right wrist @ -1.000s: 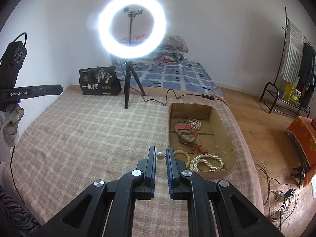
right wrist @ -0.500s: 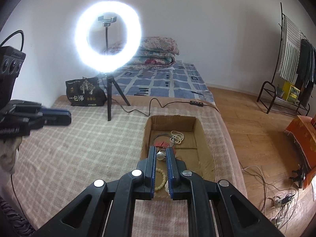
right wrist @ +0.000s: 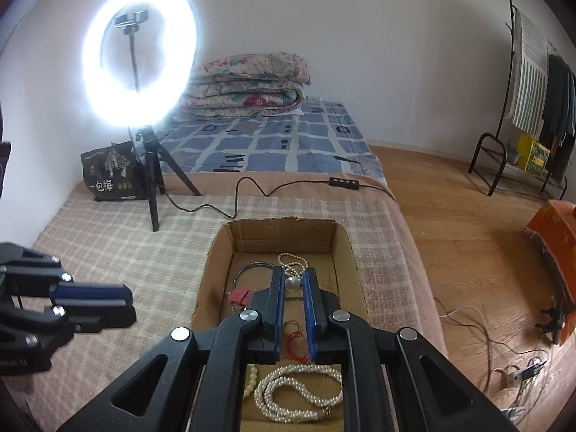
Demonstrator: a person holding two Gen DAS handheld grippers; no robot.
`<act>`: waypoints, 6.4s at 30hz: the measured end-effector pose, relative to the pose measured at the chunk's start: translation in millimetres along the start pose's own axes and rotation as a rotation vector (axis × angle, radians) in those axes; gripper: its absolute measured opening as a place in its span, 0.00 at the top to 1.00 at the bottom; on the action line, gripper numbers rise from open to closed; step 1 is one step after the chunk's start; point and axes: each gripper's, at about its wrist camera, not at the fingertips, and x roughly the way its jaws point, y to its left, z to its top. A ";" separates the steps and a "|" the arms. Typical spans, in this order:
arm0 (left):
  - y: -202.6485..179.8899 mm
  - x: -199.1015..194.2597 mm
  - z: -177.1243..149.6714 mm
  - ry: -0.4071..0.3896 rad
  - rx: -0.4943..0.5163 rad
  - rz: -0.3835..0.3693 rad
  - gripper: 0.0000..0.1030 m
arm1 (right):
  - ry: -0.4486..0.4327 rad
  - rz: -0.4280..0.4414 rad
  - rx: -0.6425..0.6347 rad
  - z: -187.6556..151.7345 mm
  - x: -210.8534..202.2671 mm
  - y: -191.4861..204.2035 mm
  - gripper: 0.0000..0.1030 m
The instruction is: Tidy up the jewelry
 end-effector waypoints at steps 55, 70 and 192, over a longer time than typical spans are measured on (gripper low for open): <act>-25.8 -28.9 -4.5 -0.113 0.148 0.113 0.40 | -0.091 -0.099 0.003 20.2 -14.6 7.7 0.00; -42.5 -116.4 -22.0 -0.203 0.170 0.167 0.33 | -0.147 -0.163 0.011 20.7 -99.7 43.3 0.00; -14.5 -176.3 -90.7 -0.297 0.025 0.360 0.00 | -0.140 -0.253 0.101 -60.5 -136.5 90.6 0.00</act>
